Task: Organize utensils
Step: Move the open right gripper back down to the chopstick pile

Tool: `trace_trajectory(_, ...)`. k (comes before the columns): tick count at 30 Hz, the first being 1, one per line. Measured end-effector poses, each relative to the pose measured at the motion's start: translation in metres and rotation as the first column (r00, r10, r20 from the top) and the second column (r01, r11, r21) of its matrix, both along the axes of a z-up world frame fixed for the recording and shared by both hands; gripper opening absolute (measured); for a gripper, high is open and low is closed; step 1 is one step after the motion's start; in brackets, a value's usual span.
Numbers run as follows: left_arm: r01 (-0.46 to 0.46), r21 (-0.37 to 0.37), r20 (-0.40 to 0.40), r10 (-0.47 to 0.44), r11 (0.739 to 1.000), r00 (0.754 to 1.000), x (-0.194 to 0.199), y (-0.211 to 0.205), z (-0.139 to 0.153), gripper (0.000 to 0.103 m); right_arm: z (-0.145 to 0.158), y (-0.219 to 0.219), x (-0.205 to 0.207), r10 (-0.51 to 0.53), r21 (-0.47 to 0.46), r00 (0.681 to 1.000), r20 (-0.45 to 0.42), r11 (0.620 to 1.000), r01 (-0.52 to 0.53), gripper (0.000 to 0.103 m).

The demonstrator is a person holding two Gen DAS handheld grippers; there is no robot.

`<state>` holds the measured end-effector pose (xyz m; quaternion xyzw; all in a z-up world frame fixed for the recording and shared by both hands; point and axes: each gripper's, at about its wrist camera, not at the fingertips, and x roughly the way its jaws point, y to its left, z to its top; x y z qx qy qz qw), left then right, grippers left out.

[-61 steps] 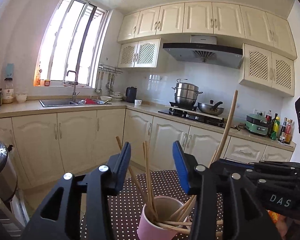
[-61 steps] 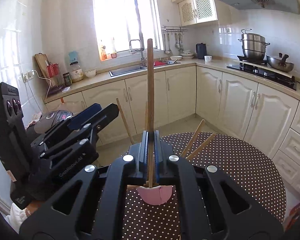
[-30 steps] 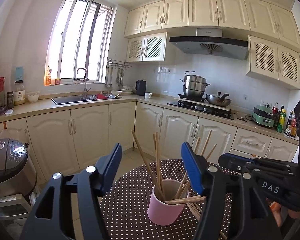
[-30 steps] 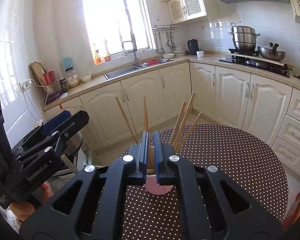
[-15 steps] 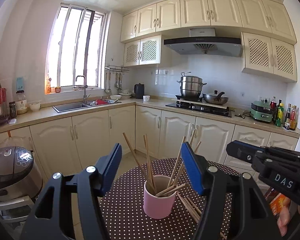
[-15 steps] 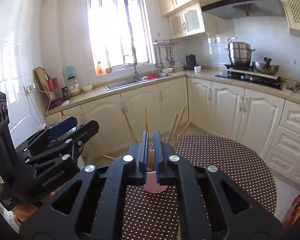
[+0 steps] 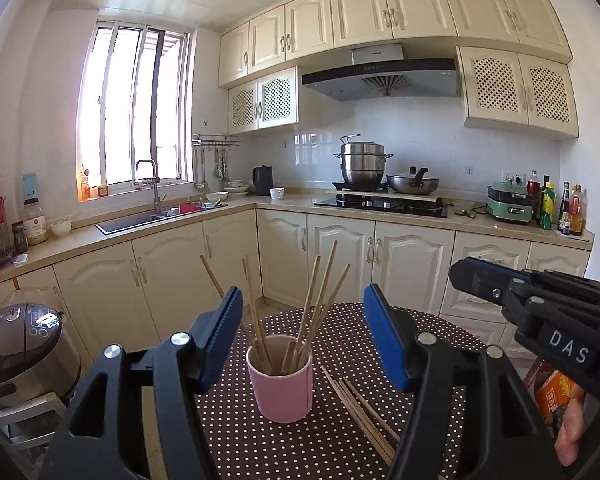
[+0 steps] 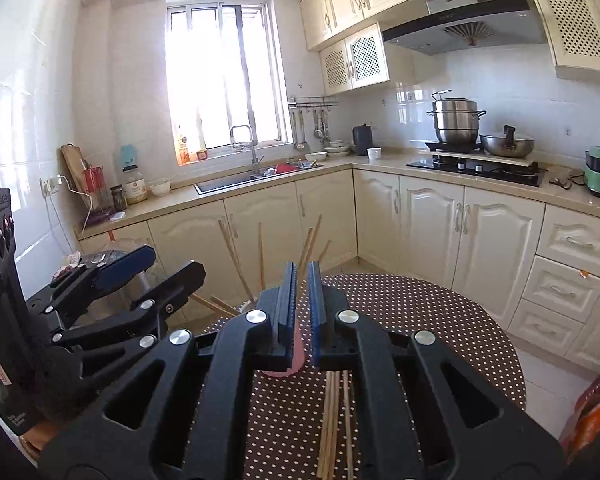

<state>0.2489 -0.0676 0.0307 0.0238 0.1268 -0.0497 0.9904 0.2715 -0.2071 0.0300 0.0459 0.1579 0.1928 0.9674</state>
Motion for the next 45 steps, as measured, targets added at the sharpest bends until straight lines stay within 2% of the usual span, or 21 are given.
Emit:
trace_trajectory(11,0.067,0.002,-0.080,-0.067,0.998,0.995,-0.001,-0.046,-0.041,0.067,-0.036,-0.044,0.001,-0.052,-0.001,0.997,-0.064,0.999,0.052,0.008)
trace_trajectory(12,0.075,-0.003,-0.092,-0.075,0.997,0.993,0.000,-0.048,-0.046,0.067,-0.040,-0.047,0.002,-0.050,0.002,0.996,-0.076,0.999,0.050,0.015)
trace_trajectory(13,0.097,-0.008,-0.110,-0.097,0.995,0.989,0.001,-0.051,-0.053,0.067,-0.045,-0.050,0.004,-0.043,0.009,0.995,-0.091,0.999,0.044,0.027)
trace_trajectory(14,0.113,-0.007,-0.127,-0.113,0.994,0.985,0.003,-0.053,-0.059,0.067,-0.050,-0.054,0.006,-0.039,0.016,0.994,-0.100,0.999,0.041,0.033)
trace_trajectory(15,0.124,0.002,-0.147,-0.122,0.992,0.982,0.004,-0.055,-0.067,0.067,-0.054,-0.058,0.007,-0.043,0.018,0.994,-0.105,0.999,0.045,0.048)
trace_trajectory(19,0.130,-0.018,-0.221,-0.131,0.991,0.966,0.012,-0.054,-0.095,0.067,-0.071,-0.068,0.016,-0.048,0.024,0.987,-0.151,0.998,0.052,0.049)
trace_trajectory(23,0.124,-0.014,-0.315,-0.122,0.992,0.941,0.027,-0.056,-0.126,0.067,-0.093,-0.077,0.028,-0.062,0.017,0.975,-0.213,0.998,0.067,0.050)
trace_trajectory(25,0.109,-0.005,-0.377,-0.103,0.994,0.920,0.039,-0.058,-0.141,0.067,-0.102,-0.079,0.034,-0.065,0.013,0.969,-0.240,0.997,0.070,0.051)
trace_trajectory(30,0.050,0.033,-0.527,-0.025,0.998,0.850,0.075,-0.060,-0.177,0.067,-0.131,-0.081,0.051,-0.053,0.003,0.947,-0.318,0.998,0.057,0.053)
trace_trajectory(33,0.028,0.058,-0.578,0.011,0.998,0.816,0.094,-0.060,-0.193,0.067,-0.146,-0.080,0.058,-0.045,-0.001,0.933,-0.357,0.999,0.047,0.053)
trace_trajectory(41,0.003,0.117,-0.629,0.072,0.993,0.774,0.127,-0.067,-0.215,0.067,-0.167,-0.077,0.068,-0.023,0.010,0.915,-0.402,1.000,0.030,0.054)
trace_trajectory(45,-0.014,0.121,-0.632,0.088,0.993,0.770,0.142,-0.067,-0.218,0.067,-0.172,-0.077,0.072,-0.016,0.014,0.912,-0.411,1.000,0.024,0.054)
